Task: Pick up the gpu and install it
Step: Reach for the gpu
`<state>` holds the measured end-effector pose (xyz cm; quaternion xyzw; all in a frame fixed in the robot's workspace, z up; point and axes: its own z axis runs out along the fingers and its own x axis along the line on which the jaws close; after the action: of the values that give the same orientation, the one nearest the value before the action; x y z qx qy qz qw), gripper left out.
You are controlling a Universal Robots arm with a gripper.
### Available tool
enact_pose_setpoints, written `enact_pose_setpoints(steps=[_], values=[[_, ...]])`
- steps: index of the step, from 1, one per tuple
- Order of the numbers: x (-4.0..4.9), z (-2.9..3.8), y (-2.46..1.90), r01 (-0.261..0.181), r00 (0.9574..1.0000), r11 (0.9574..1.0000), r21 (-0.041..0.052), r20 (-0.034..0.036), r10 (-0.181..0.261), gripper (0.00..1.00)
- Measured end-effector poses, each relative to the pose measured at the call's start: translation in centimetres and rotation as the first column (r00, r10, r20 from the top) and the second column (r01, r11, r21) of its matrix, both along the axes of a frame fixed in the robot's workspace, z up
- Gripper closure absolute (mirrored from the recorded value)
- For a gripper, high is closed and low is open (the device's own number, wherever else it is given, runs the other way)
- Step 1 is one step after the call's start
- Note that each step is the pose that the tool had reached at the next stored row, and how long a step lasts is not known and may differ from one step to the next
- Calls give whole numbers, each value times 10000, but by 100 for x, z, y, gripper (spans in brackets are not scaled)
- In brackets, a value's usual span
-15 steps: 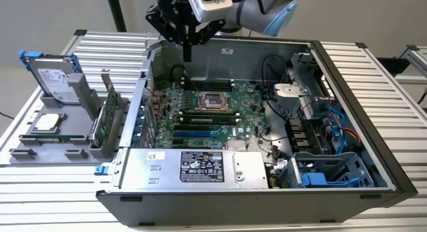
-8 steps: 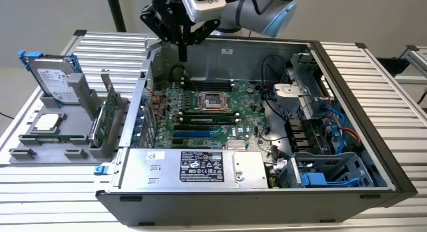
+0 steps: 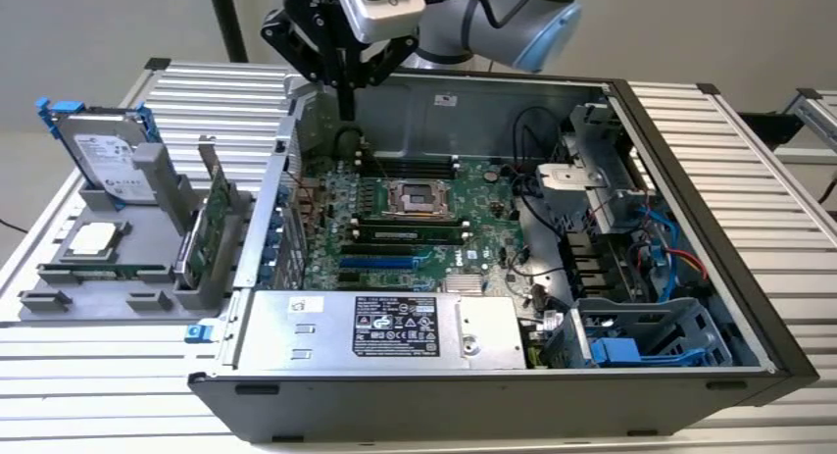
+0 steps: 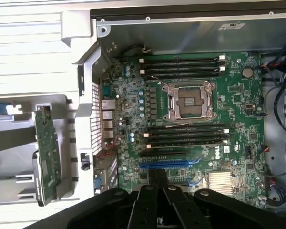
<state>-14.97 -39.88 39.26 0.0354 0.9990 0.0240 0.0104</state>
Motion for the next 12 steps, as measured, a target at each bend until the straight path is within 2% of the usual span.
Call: enact_pose_setpoints(steps=[12], values=[[-140, 0, 0, 0, 10000, 10000, 0, 0, 0, 100]])
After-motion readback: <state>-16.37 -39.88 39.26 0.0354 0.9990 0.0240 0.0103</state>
